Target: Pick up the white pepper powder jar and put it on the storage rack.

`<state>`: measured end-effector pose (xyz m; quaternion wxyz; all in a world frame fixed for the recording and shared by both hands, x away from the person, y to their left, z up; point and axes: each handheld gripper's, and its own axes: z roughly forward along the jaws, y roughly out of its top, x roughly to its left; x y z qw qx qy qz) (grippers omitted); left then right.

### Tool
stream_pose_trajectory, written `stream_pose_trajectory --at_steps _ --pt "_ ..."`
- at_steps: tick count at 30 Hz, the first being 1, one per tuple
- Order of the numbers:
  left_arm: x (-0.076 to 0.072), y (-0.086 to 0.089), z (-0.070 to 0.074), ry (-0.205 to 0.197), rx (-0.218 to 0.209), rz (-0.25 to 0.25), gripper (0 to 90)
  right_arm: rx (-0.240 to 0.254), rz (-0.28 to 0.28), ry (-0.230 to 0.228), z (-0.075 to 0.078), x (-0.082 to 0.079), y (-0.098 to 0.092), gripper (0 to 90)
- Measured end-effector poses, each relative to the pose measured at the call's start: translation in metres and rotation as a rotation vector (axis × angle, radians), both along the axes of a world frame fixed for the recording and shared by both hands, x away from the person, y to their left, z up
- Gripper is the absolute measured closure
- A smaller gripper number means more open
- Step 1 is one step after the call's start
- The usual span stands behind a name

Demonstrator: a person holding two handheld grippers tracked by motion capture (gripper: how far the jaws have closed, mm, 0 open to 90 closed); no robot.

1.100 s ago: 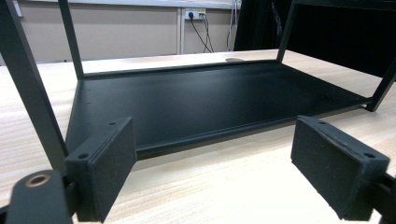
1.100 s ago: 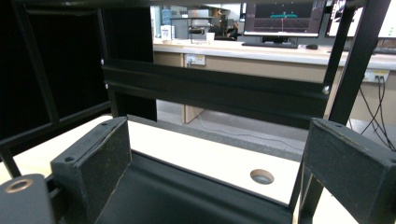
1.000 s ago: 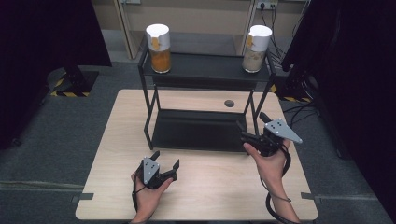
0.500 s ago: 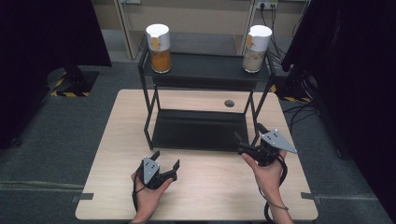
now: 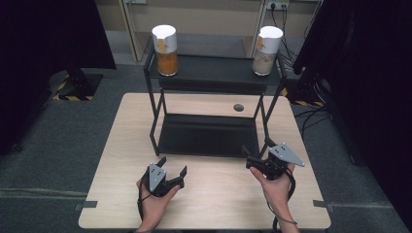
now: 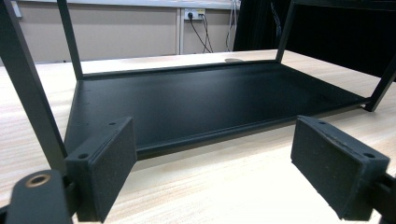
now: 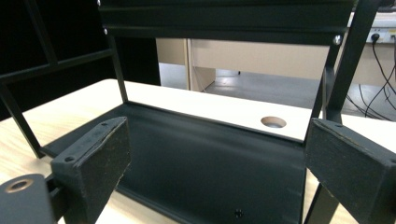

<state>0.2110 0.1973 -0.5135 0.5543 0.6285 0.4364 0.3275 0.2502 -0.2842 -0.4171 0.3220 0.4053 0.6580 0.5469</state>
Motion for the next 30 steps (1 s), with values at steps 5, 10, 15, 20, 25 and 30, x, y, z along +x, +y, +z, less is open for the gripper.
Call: stream_pose_trajectory --at_steps 5,10,15,20,25,30 --pt "0.0 0.0 0.0 -0.001 0.002 0.0 13.9 0.009 -0.005 0.021 -0.008 -0.001 -0.004 7.7" --pt "0.0 0.0 0.0 -0.001 0.0 0.001 13.8 0.016 -0.01 0.04 -0.016 -0.002 -0.007 8.2" --pt "0.0 0.0 0.0 -0.001 -0.001 0.001 13.8 0.021 -0.016 0.059 -0.023 -0.005 -0.009 8.5" --pt "0.0 0.0 0.0 -0.001 0.001 0.001 13.8 0.016 -0.024 0.078 -0.032 -0.008 -0.011 8.3" --pt "0.0 0.0 0.0 -0.002 0.0 0.001 13.8 0.012 -0.03 0.097 -0.044 -0.012 -0.011 8.0" --pt "-0.001 0.0 0.0 -0.002 0.003 0.001 13.8 0.01 -0.037 0.095 -0.052 -0.017 -0.012 8.0"
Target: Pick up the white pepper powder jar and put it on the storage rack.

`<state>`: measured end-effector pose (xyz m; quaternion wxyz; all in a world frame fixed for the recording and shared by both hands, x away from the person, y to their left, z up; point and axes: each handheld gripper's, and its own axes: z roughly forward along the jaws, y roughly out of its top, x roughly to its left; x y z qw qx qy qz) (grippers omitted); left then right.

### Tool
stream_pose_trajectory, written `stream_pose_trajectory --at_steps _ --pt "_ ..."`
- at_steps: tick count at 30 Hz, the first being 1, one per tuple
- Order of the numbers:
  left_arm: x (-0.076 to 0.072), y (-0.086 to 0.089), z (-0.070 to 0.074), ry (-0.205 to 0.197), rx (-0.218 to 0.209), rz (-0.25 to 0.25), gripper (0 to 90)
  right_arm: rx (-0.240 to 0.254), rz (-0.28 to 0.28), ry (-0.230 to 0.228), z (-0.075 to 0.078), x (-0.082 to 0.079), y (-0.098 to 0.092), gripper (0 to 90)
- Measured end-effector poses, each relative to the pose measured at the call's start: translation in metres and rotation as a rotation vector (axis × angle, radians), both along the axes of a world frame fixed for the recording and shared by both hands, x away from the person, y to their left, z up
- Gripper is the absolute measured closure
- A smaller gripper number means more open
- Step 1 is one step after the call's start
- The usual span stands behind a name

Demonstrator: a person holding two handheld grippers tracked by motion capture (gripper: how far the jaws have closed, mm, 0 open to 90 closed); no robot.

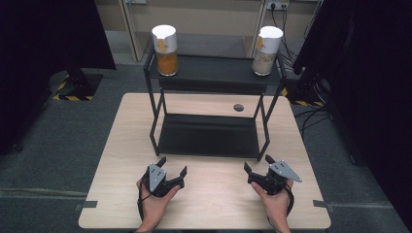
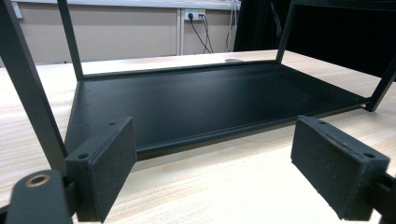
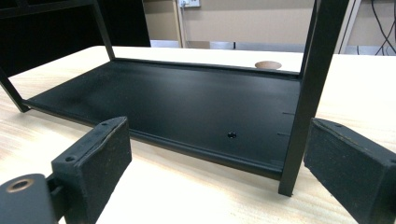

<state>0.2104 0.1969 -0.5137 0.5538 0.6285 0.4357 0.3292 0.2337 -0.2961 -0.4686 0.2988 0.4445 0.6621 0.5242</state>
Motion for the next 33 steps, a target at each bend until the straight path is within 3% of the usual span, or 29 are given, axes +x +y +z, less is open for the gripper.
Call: stream_pose_trajectory --at_steps 23,32,33 --pt "0.0 0.0 0.0 -0.001 -0.002 -0.002 13.8 -0.009 -0.007 0.017 -0.016 -0.005 0.0 7.6" --pt "0.001 0.002 0.0 0.002 -0.005 -0.011 13.8 -0.003 -0.001 0.004 -0.017 -0.007 -0.001 6.5" --pt "0.001 0.001 0.002 -0.004 0.012 -0.011 13.7 0.001 0.0 -0.004 -0.016 -0.008 -0.001 6.2"
